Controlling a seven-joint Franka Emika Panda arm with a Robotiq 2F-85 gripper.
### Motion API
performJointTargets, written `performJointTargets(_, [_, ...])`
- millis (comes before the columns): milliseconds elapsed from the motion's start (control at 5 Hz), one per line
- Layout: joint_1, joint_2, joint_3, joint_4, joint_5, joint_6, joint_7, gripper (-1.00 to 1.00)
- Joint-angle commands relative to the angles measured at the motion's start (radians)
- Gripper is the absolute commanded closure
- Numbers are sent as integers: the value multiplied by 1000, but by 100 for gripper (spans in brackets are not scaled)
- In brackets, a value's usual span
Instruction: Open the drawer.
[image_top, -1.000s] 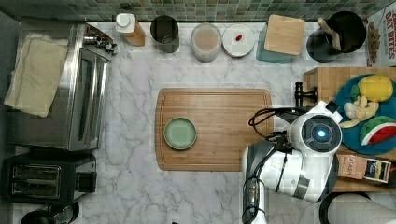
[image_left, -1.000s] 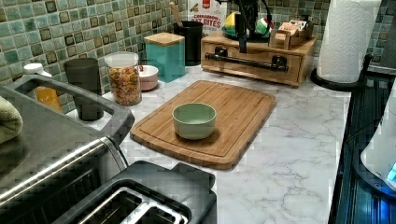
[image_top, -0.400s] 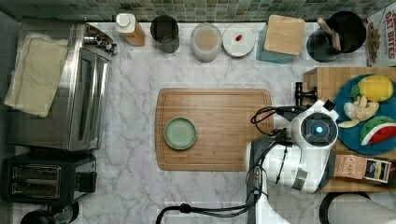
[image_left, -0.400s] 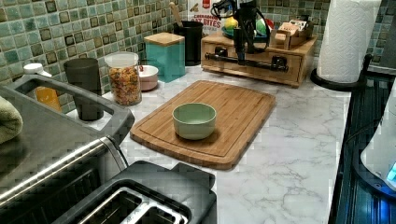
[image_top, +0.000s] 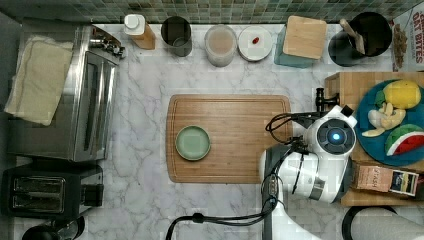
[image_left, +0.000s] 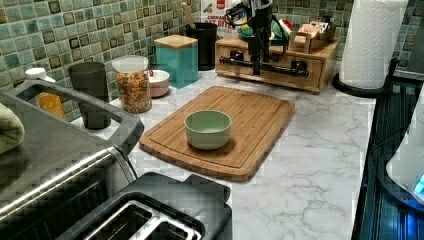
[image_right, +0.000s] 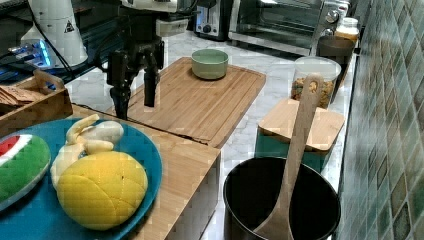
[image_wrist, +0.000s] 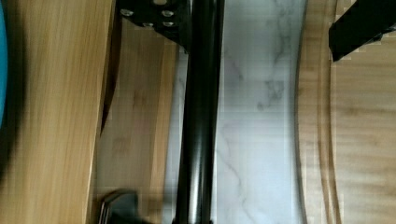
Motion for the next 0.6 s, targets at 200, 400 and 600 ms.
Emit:
performJointTargets(200, [-51,52,-6,57,47,103,-59,-100])
performJointTargets(400, [-68,69,8,51,91,116,-85,-100])
performJointTargets(600, [-67,78,9,41,87,131,-65,-100])
